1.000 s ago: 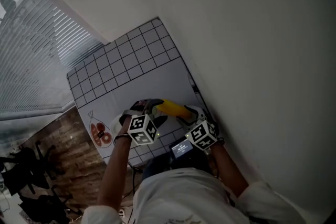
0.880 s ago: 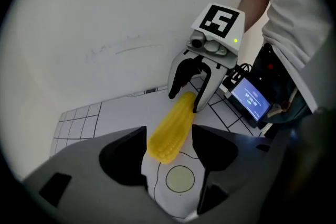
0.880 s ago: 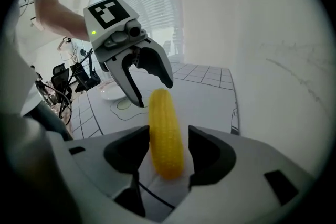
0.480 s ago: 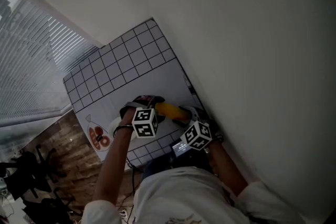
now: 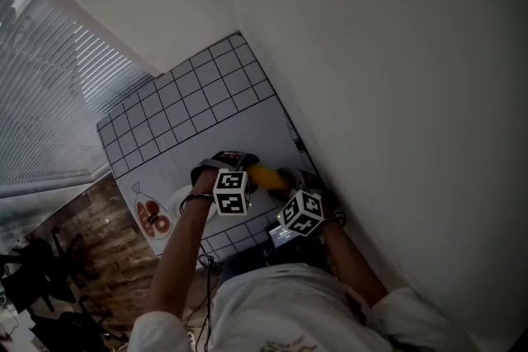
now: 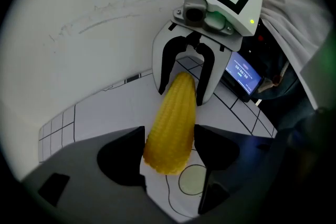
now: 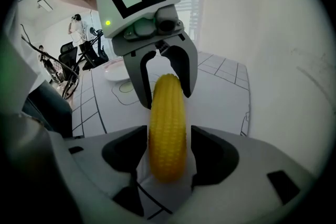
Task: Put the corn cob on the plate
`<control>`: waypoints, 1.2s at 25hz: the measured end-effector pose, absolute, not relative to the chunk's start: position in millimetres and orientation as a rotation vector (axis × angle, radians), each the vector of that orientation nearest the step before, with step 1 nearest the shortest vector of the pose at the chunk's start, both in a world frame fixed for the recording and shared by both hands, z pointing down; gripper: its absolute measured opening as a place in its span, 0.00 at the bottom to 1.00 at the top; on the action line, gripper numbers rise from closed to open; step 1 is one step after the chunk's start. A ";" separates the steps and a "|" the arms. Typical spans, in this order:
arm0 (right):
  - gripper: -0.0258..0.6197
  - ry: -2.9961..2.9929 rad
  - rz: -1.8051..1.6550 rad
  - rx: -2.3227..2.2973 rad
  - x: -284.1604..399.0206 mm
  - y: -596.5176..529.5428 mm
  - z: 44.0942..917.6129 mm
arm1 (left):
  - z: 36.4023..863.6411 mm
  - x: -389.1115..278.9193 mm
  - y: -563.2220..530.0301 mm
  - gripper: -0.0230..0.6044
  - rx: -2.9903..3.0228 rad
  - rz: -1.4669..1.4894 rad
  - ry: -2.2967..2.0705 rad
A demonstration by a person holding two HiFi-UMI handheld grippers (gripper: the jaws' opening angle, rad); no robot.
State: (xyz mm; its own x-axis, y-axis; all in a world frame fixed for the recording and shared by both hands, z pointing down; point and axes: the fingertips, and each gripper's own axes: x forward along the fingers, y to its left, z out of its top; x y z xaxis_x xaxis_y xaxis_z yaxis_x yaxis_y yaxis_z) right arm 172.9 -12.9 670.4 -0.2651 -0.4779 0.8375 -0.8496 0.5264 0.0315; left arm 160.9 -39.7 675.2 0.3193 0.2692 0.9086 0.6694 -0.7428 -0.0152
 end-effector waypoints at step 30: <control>0.40 -1.874 0.429 1.022 172.4 -28.4 632.0 | 634.4 156.8 -57.4 0.49 -2.182 -1.401 -0.704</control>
State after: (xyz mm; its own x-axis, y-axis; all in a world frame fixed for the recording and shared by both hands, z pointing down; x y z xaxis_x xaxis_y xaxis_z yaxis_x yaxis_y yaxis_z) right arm 172.4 -28.4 632.0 -0.2240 -0.4724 0.8524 -0.7961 0.5932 0.1196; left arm 156.8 -57.4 634.4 0.3537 0.1750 0.9188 0.6329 -0.7681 -0.0974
